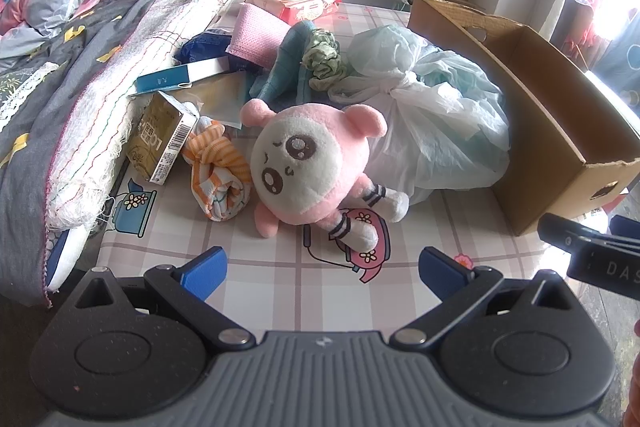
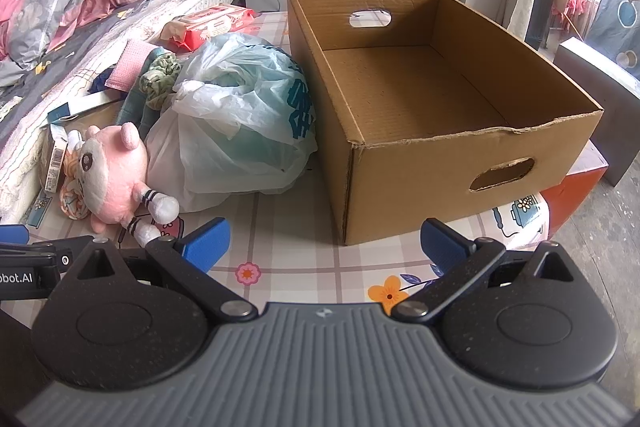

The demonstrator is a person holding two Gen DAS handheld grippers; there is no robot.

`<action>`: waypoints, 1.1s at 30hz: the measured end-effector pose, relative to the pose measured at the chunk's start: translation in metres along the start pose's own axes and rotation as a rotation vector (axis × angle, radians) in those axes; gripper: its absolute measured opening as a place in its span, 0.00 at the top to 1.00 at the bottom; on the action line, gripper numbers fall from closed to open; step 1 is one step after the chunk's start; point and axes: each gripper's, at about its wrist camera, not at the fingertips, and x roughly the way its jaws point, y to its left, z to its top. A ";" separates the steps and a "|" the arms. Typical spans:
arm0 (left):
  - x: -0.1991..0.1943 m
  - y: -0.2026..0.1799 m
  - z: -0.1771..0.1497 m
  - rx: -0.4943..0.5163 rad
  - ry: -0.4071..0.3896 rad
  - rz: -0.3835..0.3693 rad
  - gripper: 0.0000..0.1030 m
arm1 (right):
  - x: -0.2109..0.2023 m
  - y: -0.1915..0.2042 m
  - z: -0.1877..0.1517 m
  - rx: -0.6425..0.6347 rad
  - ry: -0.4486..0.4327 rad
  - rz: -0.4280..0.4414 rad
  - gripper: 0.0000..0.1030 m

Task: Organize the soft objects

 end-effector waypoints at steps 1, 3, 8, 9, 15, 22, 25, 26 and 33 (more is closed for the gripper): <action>0.000 0.000 0.000 0.000 0.000 0.000 0.01 | 0.000 0.000 0.000 0.001 0.000 0.000 0.01; 0.000 0.000 0.000 -0.001 0.001 -0.001 0.01 | 0.000 0.000 0.000 0.001 0.001 -0.001 0.01; 0.001 0.003 0.001 -0.001 0.002 0.003 0.01 | 0.000 0.000 0.000 0.001 0.002 -0.002 0.01; 0.001 0.004 0.001 0.001 -0.001 0.006 0.01 | 0.001 0.000 0.000 0.002 0.001 -0.003 0.01; -0.007 0.023 0.010 -0.011 -0.086 0.062 0.01 | 0.000 0.005 0.006 -0.023 -0.042 0.002 0.01; -0.012 0.061 0.016 -0.080 -0.195 0.042 0.01 | -0.006 0.025 0.027 -0.075 -0.165 0.148 0.01; -0.006 0.066 0.014 -0.061 -0.199 0.044 0.01 | -0.002 0.032 0.037 -0.040 -0.170 0.254 0.01; -0.005 0.067 0.015 -0.052 -0.199 0.048 0.02 | 0.000 0.037 0.040 -0.038 -0.168 0.272 0.01; -0.001 0.094 0.041 -0.041 -0.240 0.061 0.06 | 0.010 0.076 0.070 -0.070 -0.186 0.388 0.01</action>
